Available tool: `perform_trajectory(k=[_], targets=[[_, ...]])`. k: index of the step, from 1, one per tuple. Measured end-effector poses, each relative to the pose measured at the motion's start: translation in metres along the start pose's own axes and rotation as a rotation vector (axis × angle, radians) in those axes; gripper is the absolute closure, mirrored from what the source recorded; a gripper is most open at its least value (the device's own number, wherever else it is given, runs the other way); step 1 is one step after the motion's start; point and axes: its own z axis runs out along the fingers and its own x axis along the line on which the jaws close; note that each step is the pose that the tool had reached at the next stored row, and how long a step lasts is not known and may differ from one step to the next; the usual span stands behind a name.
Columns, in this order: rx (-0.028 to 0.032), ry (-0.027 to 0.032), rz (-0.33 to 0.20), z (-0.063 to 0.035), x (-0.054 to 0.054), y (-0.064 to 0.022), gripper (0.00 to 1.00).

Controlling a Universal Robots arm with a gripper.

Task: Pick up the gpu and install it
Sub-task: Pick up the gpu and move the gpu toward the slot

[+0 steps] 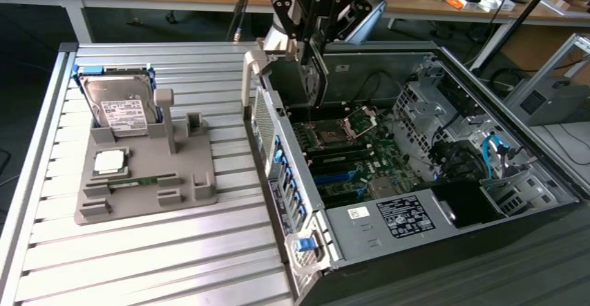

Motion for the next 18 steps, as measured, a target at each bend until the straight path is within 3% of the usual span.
perform_trajectory(k=[18], targets=[[0.0, 0.0, 0.0, 0.0006, -0.011, 0.0006, 0.73]])
